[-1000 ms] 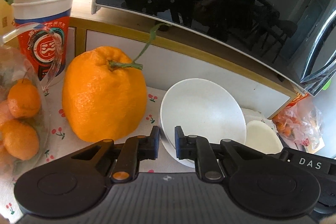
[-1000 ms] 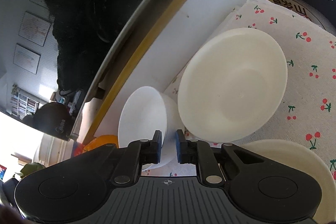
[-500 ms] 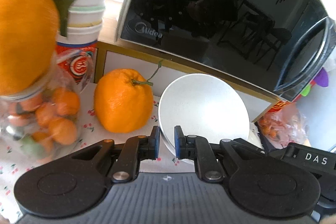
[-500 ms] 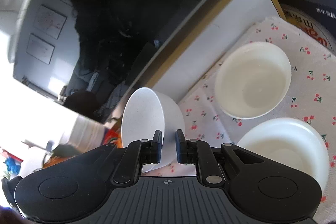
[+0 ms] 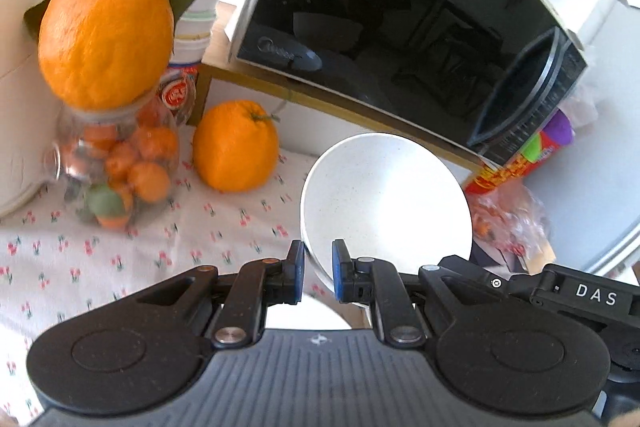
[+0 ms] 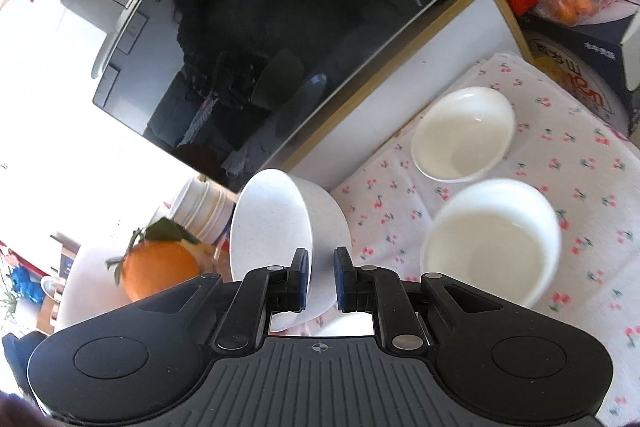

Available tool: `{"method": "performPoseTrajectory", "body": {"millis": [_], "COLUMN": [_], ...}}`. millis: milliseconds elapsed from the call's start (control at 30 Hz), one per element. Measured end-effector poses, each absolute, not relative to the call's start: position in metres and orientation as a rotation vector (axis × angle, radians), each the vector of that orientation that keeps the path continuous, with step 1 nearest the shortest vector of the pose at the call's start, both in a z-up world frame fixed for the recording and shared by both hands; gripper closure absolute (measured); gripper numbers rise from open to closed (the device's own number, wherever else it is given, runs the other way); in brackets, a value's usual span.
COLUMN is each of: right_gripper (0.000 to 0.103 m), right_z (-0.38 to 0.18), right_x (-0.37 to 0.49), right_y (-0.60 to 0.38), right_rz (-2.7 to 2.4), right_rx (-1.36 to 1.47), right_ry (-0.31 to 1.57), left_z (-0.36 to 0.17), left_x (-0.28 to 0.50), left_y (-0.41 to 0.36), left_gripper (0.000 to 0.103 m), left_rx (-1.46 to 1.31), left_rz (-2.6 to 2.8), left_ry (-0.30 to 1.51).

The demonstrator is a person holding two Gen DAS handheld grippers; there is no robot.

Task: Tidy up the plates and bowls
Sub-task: 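Lift the white bowl and carry it over another white bowl, then lower the held bowl into the other bowl and open both grippers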

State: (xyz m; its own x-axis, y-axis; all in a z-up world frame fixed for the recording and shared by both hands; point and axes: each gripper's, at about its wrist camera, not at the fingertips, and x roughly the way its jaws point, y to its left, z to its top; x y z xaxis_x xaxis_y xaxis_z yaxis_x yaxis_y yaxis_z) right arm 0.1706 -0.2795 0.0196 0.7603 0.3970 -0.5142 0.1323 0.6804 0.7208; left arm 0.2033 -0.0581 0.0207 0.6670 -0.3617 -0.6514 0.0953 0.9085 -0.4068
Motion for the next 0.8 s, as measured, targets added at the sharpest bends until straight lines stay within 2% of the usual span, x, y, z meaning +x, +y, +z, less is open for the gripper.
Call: {"method": "performPoseTrajectory", "body": {"millis": [367, 800], "right_gripper": [0.089, 0.089], "right_z": [0.013, -0.03], "right_x": [0.114, 0.073], "right_y": [-0.312, -0.365], "right_rz": [0.074, -0.017], "right_rx": [0.805, 0.915], "right_ry": [0.769, 0.851], "left_z": [0.002, -0.02], "left_x": [0.157, 0.121], "left_y": [-0.093, -0.13], "left_gripper": [0.091, 0.091], "left_rx": [-0.346, -0.282], "left_rz": [-0.331, -0.367], "left_ry": [0.886, 0.963]}}
